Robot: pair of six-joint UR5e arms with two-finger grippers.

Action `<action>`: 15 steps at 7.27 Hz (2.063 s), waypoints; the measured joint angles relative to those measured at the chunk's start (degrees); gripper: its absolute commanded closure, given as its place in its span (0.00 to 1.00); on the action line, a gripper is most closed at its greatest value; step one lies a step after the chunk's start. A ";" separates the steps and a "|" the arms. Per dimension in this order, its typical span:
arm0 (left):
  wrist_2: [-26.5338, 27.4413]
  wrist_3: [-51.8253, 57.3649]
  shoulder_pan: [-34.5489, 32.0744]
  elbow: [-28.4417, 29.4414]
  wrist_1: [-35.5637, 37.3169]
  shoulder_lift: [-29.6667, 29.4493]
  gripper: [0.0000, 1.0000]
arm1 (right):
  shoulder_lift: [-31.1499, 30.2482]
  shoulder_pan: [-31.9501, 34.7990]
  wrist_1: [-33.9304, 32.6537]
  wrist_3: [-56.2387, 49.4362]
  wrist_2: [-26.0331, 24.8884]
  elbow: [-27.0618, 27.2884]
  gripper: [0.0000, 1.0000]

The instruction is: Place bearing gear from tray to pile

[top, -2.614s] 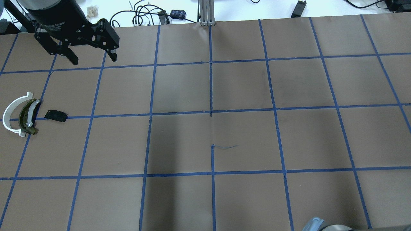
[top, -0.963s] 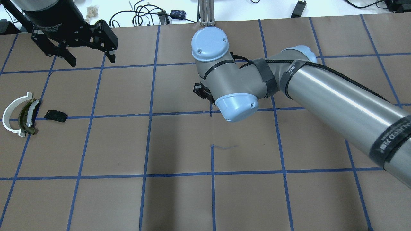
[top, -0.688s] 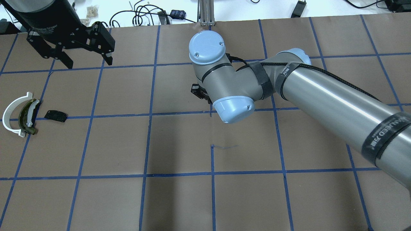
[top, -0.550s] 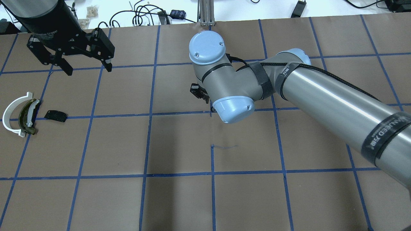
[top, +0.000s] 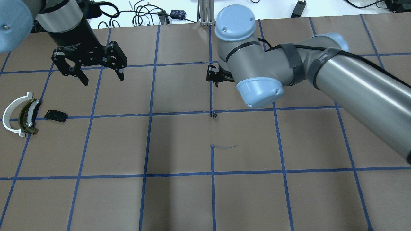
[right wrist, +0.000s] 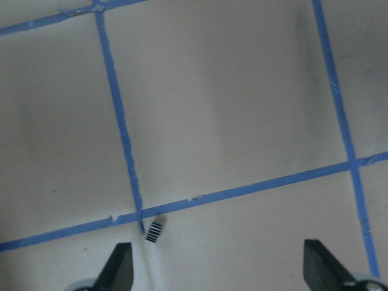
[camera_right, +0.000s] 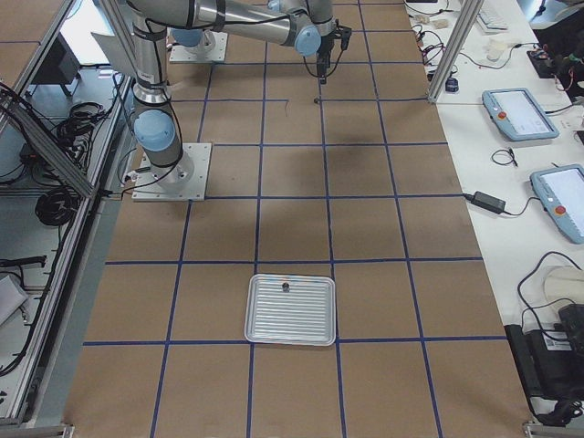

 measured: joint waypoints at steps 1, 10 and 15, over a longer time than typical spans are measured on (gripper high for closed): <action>-1.56 -2.83 -1.13 -2.46 5.36 -1.58 0.00 | -2.95 -3.77 4.51 -6.22 0.12 0.04 0.01; -1.66 -5.67 -26.71 -8.72 45.45 -24.49 0.00 | -11.18 -53.93 17.93 -93.59 0.74 1.73 0.06; 3.79 -0.34 -28.98 -9.73 48.11 -28.04 0.15 | 4.61 -74.57 2.56 -134.66 1.90 2.69 0.19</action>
